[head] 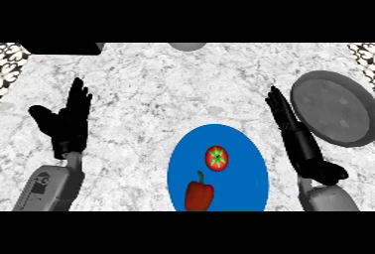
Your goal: Pick the tomato from the plate and place it in the pan
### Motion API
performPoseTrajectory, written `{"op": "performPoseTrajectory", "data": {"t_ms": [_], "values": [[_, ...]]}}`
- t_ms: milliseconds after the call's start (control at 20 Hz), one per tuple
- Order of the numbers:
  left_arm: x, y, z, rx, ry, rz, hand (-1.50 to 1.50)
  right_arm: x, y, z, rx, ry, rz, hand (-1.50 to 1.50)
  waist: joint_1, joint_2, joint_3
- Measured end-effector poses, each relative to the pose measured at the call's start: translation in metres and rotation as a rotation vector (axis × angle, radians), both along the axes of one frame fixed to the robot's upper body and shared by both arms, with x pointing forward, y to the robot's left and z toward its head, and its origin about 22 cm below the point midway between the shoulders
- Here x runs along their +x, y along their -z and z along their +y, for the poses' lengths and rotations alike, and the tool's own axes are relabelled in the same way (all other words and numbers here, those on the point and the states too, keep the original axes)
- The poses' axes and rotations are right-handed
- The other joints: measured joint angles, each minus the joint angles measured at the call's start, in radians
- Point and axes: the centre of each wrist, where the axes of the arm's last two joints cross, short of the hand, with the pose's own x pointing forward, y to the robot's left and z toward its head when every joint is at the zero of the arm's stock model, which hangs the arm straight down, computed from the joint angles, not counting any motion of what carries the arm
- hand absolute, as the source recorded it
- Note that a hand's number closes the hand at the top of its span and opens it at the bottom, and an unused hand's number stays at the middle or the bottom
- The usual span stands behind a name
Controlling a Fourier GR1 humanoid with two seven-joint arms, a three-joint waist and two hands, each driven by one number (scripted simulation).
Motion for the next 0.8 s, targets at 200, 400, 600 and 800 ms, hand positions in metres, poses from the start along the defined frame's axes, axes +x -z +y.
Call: {"op": "performPoseTrajectory", "data": {"t_ms": [200,400,600,800], "values": [[0.004,-0.010,-0.006,0.051,0.073,-0.045,0.00,0.010,-0.002,0.027,-0.055,-0.323,0.042,1.50,0.033,0.008,-0.001],[0.010,-0.025,-0.013,0.104,0.181,-0.097,0.00,0.018,-0.005,0.047,-0.173,-0.708,0.064,-1.50,0.075,0.019,0.000],[0.008,-0.027,-0.006,0.121,0.221,-0.096,0.00,0.046,-0.014,0.020,-0.198,-0.794,-0.101,-1.50,0.047,0.015,0.001],[0.006,-0.025,0.003,0.131,0.231,-0.096,0.00,0.079,-0.039,-0.023,-0.268,-0.762,-0.239,-1.50,0.030,0.013,0.000]]}}
